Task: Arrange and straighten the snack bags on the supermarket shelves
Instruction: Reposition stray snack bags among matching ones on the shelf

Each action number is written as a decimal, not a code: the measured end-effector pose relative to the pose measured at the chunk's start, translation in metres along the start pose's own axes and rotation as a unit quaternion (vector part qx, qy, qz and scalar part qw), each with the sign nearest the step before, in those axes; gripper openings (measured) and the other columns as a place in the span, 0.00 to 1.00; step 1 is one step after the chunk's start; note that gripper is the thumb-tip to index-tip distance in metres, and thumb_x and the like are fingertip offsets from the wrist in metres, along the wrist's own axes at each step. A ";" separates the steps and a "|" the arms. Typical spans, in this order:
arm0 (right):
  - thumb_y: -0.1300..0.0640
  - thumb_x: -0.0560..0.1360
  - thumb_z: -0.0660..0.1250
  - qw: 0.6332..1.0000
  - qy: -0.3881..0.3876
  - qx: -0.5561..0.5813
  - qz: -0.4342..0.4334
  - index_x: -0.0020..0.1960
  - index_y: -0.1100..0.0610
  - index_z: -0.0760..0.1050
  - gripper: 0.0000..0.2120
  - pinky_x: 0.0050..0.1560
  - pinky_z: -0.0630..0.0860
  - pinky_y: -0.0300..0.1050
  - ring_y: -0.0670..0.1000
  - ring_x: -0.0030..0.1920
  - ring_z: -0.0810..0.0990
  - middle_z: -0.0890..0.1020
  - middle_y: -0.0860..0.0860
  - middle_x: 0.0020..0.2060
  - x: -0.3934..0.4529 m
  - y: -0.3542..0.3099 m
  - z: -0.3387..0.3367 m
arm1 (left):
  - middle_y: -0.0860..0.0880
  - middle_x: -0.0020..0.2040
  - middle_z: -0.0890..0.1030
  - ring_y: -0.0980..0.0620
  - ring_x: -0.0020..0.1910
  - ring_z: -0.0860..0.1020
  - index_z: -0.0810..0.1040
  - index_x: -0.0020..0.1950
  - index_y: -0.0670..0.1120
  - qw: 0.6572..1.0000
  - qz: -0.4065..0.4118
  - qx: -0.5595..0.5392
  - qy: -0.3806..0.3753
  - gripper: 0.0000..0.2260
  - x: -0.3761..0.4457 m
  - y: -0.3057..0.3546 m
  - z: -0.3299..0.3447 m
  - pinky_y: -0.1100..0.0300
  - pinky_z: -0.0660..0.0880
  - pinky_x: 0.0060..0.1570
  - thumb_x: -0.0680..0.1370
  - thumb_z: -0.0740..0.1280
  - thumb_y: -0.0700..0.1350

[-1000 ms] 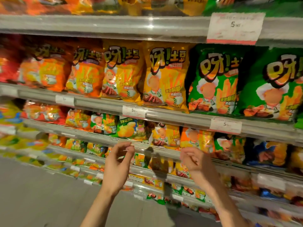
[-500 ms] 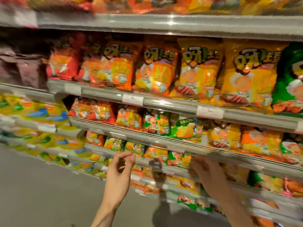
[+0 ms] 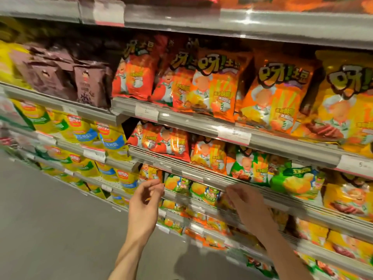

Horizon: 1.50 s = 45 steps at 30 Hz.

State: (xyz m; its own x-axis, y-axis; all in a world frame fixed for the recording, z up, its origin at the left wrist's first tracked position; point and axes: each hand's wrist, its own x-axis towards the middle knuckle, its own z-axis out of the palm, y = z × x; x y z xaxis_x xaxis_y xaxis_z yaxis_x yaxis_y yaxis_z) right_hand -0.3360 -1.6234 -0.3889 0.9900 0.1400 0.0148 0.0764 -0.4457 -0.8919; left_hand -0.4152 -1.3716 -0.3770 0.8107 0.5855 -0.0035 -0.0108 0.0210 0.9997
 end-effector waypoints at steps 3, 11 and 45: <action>0.55 0.81 0.67 0.999 -0.002 0.040 -0.009 0.46 0.51 0.81 0.07 0.39 0.75 0.35 0.44 0.37 0.82 0.84 0.47 0.36 0.035 -0.008 0.031 | 0.46 0.46 0.86 0.46 0.49 0.84 0.82 0.53 0.47 1.000 0.012 0.024 -0.002 0.05 0.038 0.005 -0.007 0.52 0.79 0.55 0.79 0.71 0.38; 0.63 0.81 0.67 0.991 0.003 0.124 0.058 0.48 0.55 0.81 0.06 0.40 0.76 0.32 0.42 0.39 0.82 0.85 0.50 0.42 0.107 -0.025 0.092 | 0.49 0.44 0.86 0.49 0.47 0.84 0.83 0.50 0.52 0.996 0.024 0.080 -0.033 0.09 0.127 -0.004 -0.025 0.55 0.77 0.52 0.80 0.70 0.38; 0.62 0.80 0.65 0.923 0.348 -0.002 0.162 0.52 0.56 0.81 0.06 0.47 0.73 0.35 0.48 0.50 0.81 0.84 0.49 0.50 0.007 0.047 -0.079 | 0.52 0.50 0.86 0.49 0.54 0.83 0.83 0.52 0.52 0.959 0.001 0.034 -0.282 0.06 0.096 -0.025 0.124 0.47 0.79 0.59 0.82 0.68 0.41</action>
State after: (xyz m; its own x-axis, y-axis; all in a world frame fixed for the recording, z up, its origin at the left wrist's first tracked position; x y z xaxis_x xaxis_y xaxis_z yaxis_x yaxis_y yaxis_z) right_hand -0.3158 -1.7135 -0.3949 0.7970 -0.6029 0.0363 -0.2381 -0.3688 -0.8985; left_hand -0.2643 -1.4168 -0.3994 0.9985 0.0536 -0.0073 0.0097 -0.0439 0.9990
